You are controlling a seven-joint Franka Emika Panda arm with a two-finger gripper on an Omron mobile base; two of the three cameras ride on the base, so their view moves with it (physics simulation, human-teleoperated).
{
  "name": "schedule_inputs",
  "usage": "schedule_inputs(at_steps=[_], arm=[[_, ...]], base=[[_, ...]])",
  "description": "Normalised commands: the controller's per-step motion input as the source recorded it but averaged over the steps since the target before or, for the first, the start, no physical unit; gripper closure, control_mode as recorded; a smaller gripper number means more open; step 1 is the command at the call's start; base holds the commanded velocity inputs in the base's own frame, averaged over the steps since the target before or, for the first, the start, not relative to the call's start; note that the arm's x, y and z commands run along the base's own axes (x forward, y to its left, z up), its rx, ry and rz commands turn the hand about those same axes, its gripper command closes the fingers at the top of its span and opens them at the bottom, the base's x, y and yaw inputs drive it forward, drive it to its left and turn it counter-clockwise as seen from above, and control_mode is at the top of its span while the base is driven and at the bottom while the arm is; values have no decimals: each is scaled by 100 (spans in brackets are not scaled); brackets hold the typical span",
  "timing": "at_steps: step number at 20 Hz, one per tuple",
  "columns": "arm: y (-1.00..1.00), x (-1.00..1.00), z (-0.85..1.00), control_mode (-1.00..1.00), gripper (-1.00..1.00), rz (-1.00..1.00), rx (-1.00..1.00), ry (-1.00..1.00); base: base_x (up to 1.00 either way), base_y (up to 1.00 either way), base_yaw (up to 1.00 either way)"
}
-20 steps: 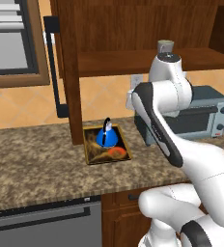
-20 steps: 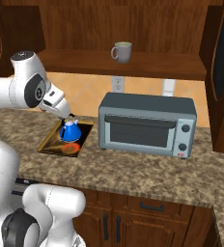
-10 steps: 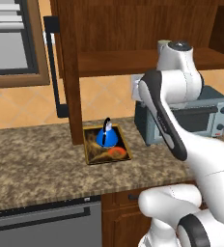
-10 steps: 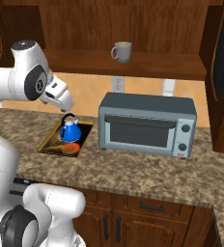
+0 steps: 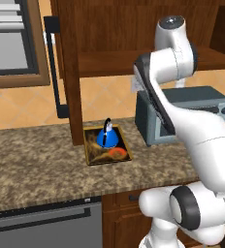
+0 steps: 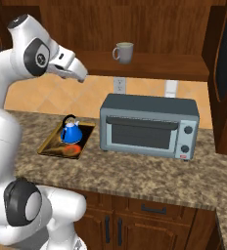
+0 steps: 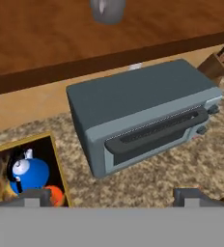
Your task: Pick the kettle from the counter and place it on the tray. Then pick the mug from the cabinet and place it on the tray. Then close the cabinet doors.
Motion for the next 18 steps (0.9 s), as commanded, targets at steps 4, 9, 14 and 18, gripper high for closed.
schedule_inputs(at_steps=[4,9,14,18], arm=[[-53,88,0,-100,-100,-37,-34,-10],[-15,20,0,-100,-100,-11,-4,0],[-1,0,3,-100,-100,0,13,-4],[-1,3,12,-100,-100,0,12,-23]], base=[[0,0,0],[0,0,0],[0,0,0],[0,0,0]])
